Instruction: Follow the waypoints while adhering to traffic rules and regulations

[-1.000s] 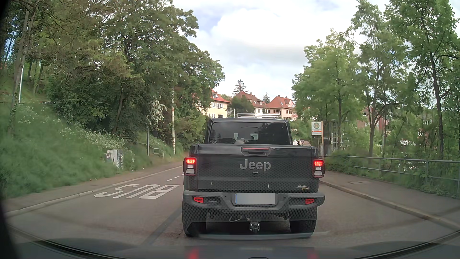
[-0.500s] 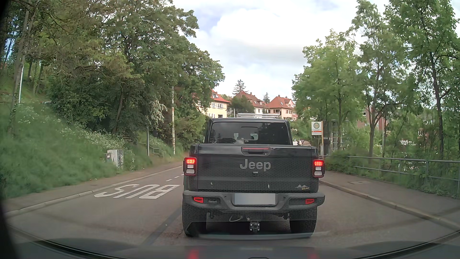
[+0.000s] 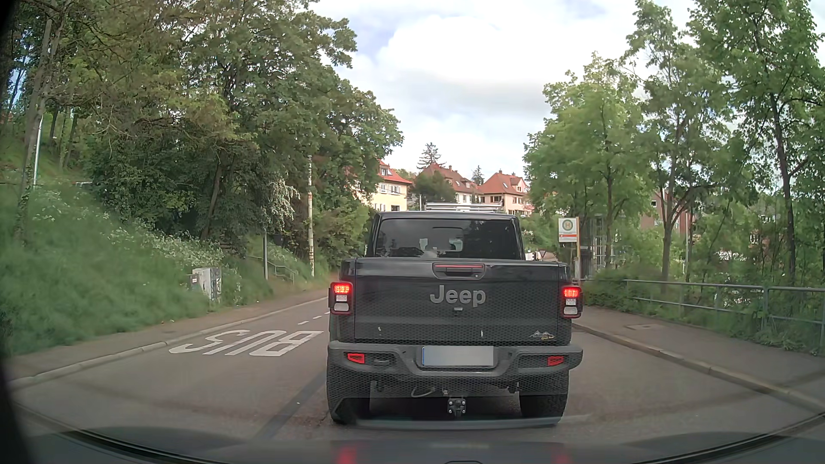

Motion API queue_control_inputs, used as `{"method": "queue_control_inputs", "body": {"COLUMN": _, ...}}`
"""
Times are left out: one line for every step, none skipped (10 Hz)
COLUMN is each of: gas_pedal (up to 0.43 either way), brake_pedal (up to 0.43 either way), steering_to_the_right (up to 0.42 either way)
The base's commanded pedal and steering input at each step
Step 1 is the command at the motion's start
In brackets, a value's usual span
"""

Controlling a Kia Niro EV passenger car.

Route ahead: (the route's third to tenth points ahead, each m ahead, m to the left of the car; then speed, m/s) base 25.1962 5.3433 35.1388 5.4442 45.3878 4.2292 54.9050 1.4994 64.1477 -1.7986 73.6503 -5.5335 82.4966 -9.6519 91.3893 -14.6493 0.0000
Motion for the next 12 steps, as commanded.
{"method": "queue_control_inputs", "body": {"gas_pedal": 0.000, "brake_pedal": 0.000, "steering_to_the_right": 0.003}}
{"method": "queue_control_inputs", "body": {"gas_pedal": 0.000, "brake_pedal": 0.000, "steering_to_the_right": 0.003}}
{"method": "queue_control_inputs", "body": {"gas_pedal": 0.000, "brake_pedal": 0.000, "steering_to_the_right": 0.003}}
{"method": "queue_control_inputs", "body": {"gas_pedal": 0.000, "brake_pedal": 0.000, "steering_to_the_right": 0.003}}
{"method": "queue_control_inputs", "body": {"gas_pedal": 0.000, "brake_pedal": 0.000, "steering_to_the_right": 0.003}}
{"method": "queue_control_inputs", "body": {"gas_pedal": 0.000, "brake_pedal": 0.000, "steering_to_the_right": 0.003}}
{"method": "queue_control_inputs", "body": {"gas_pedal": 0.000, "brake_pedal": 0.000, "steering_to_the_right": 0.003}}
{"method": "queue_control_inputs", "body": {"gas_pedal": 0.000, "brake_pedal": 0.000, "steering_to_the_right": 0.003}}
{"method": "queue_control_inputs", "body": {"gas_pedal": 0.000, "brake_pedal": 0.000, "steering_to_the_right": 0.003}}
{"method": "queue_control_inputs", "body": {"gas_pedal": 0.000, "brake_pedal": 0.000, "steering_to_the_right": 0.003}}
{"method": "queue_control_inputs", "body": {"gas_pedal": 0.000, "brake_pedal": 0.000, "steering_to_the_right": 0.003}}
{"method": "queue_control_inputs", "body": {"gas_pedal": 0.000, "brake_pedal": 0.000, "steering_to_the_right": 0.003}}
